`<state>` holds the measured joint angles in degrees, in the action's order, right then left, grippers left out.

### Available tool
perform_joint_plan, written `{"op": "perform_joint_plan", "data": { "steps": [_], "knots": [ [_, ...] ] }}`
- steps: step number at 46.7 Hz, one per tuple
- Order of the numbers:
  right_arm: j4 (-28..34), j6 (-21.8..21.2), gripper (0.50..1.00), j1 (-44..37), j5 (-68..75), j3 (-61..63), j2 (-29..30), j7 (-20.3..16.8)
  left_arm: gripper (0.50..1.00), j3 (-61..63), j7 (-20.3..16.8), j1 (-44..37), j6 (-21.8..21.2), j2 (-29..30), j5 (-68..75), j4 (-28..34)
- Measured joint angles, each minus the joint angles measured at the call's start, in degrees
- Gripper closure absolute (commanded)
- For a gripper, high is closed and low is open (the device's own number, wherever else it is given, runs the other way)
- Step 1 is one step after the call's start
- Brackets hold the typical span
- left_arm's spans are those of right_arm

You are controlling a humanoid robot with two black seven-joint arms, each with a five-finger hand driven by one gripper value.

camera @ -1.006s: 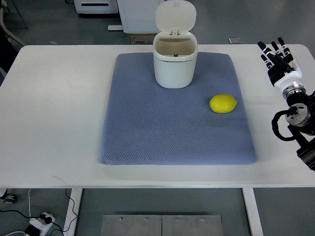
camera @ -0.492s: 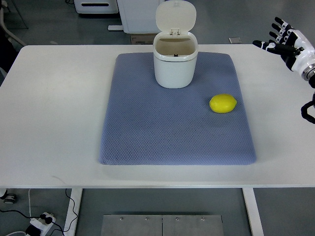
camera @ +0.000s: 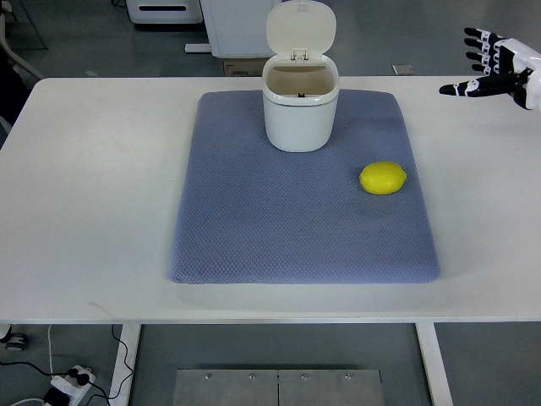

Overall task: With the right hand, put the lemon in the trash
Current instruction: 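Raise the right hand and swing it over toward the yellow lemon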

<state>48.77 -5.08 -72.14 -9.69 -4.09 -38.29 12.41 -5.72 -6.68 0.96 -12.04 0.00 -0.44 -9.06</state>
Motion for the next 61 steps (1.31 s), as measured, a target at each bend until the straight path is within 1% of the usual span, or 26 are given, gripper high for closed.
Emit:
{"op": "perform_joint_plan", "data": {
  "steps": [2, 5, 8, 12, 18, 30, 44, 51, 61],
  "knots": [
    [0.0, -1.4, 0.5, -1.3, -0.1, -0.9, -0.6, -1.7, 0.5, 0.0, 0.0, 0.0, 0.0, 0.0, 0.0, 0.0],
    [0.0, -5.3, 0.502, -3.6, -0.3, -2.3, -1.6, -3.7, 0.5, 0.0, 0.0, 0.0, 0.0, 0.0, 0.0, 0.0],
    [0.0, -8.2, 0.505, -5.9, -0.5, -3.5, -2.4, -5.1, 0.5, 0.0, 0.0, 0.0, 0.0, 0.0, 0.0, 0.0],
    [0.0, -9.9, 0.502, -7.8, -0.7, -4.5, -2.8, -6.3, 0.5, 0.0, 0.0, 0.0, 0.0, 0.0, 0.0, 0.0],
    [0.0, -10.0, 0.502, -10.8, -1.2, -7.3, -2.9, -6.7, 0.5, 0.0, 0.0, 0.0, 0.0, 0.0, 0.0, 0.0],
    [0.9, -10.0, 0.502, -16.7, -4.6, -16.6, -2.5, -5.4, 0.5, 0.0, 0.0, 0.0, 0.0, 0.0, 0.0, 0.0],
    [7.2, -9.9, 0.502, -21.9, -12.8, -23.2, -2.1, -4.8, 0.5, 0.0, 0.0, 0.0, 0.0, 0.0, 0.0, 0.0],
    [9.9, -9.9, 0.502, -23.8, -14.3, -26.2, -0.7, -4.8, 0.5, 0.0, 0.0, 0.0, 0.0, 0.0, 0.0, 0.0],
    [10.5, -9.9, 0.502, -27.0, -14.4, -31.5, 3.6, -5.0, 0.5, 0.0, 0.0, 0.0, 0.0, 0.0, 0.0, 0.0]
  ]
}}
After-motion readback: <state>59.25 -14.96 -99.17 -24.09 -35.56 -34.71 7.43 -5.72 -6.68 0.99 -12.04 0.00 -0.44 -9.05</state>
